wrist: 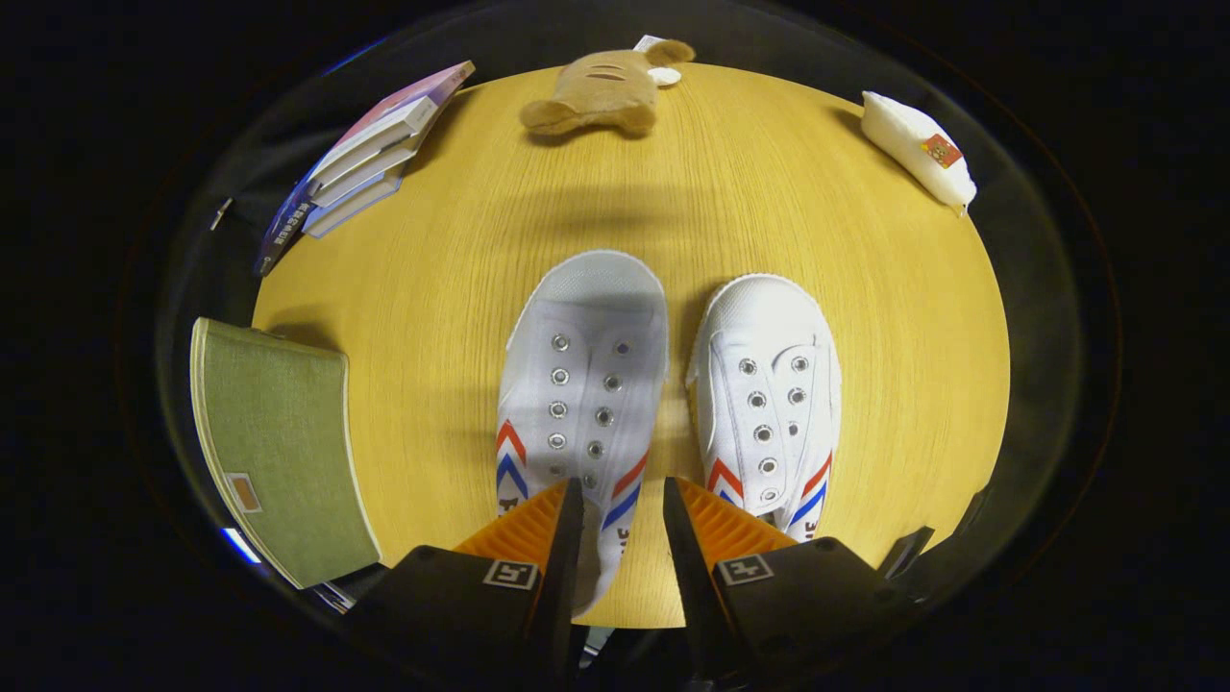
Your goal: Open the storage box then place both shoes into the box .Put the left shoe in first, then the right shoe, with the right side of both shoes facing outward in a uniform manner.
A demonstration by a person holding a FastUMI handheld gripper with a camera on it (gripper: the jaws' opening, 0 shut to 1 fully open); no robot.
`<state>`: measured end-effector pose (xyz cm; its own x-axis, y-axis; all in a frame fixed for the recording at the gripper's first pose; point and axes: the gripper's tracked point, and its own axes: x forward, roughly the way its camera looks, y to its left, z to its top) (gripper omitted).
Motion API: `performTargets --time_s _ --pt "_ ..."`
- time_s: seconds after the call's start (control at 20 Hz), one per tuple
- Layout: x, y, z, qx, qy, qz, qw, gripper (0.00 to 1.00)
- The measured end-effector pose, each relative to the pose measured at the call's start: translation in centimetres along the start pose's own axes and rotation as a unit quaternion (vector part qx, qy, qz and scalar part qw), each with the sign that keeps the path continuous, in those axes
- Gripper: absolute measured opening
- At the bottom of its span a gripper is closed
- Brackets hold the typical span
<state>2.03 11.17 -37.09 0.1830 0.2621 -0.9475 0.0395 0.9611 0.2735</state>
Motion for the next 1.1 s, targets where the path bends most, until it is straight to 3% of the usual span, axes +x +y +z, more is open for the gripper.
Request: performTargets --time_s 0.1,0.15,0.25,0.45,1.1 --pt "0.6 0.1 -0.4 -0.012 0.011 -0.007 1.0 0.25" --pt "0.8 -0.2 -0.4 -0.024 0.012 -0.016 1.0 0.22" --pt "0.2 0.4 -0.3 -0.002 0.014 -0.003 1.0 0.05" --pt "-1.5 1.6 0.4 0.042 0.007 0.046 0.998 0.05" --pt "-4.4 3.5 0.5 0.063 -0.009 0.093 0.994 0.05"
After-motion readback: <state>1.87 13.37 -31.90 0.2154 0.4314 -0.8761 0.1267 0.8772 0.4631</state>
